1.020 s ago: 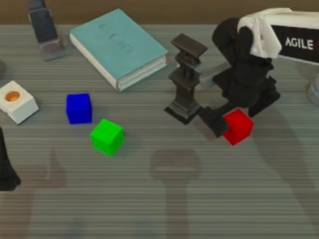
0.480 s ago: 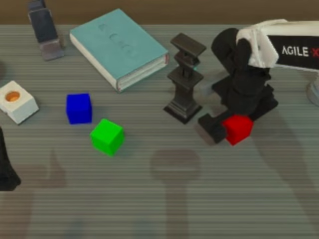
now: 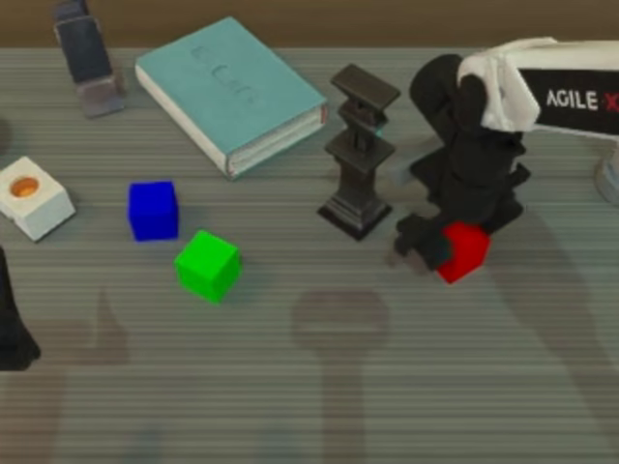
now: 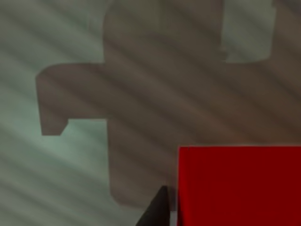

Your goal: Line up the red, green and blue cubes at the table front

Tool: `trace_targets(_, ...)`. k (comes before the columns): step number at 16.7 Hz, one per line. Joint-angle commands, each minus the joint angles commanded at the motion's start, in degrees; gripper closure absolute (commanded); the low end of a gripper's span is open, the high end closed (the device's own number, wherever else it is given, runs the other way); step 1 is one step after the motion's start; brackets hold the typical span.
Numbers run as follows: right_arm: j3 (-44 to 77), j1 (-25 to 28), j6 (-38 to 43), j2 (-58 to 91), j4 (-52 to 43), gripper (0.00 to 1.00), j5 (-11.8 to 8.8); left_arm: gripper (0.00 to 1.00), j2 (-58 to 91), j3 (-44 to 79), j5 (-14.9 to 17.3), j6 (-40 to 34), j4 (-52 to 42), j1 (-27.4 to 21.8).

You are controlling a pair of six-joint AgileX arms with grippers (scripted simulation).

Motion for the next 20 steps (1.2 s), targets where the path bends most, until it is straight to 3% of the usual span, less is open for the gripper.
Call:
trace_targets(3,0.0,0.0,0.0,0.0,0.0,0.98,0.0,0.0,0.0,0.0,0.0,0.0,0.0,0.0)
trace_targets(4,0.0,0.0,0.0,0.0,0.0,1.0,0.0,0.0,0.0,0.0,0.0,0.0,0.0,0.0)
trace_targets(13,0.53,-0.1,0.19,-1.55,-0.7,1.0,-0.24,0.0,0.0,0.0,0.0,0.0,0.0,0.0)
trace_targets(20,7.75,0.32,0.11,-5.39,-12.25,1.0,-0.29,0.0,0.0,0.0,0.0,0.0,0.0,0.0)
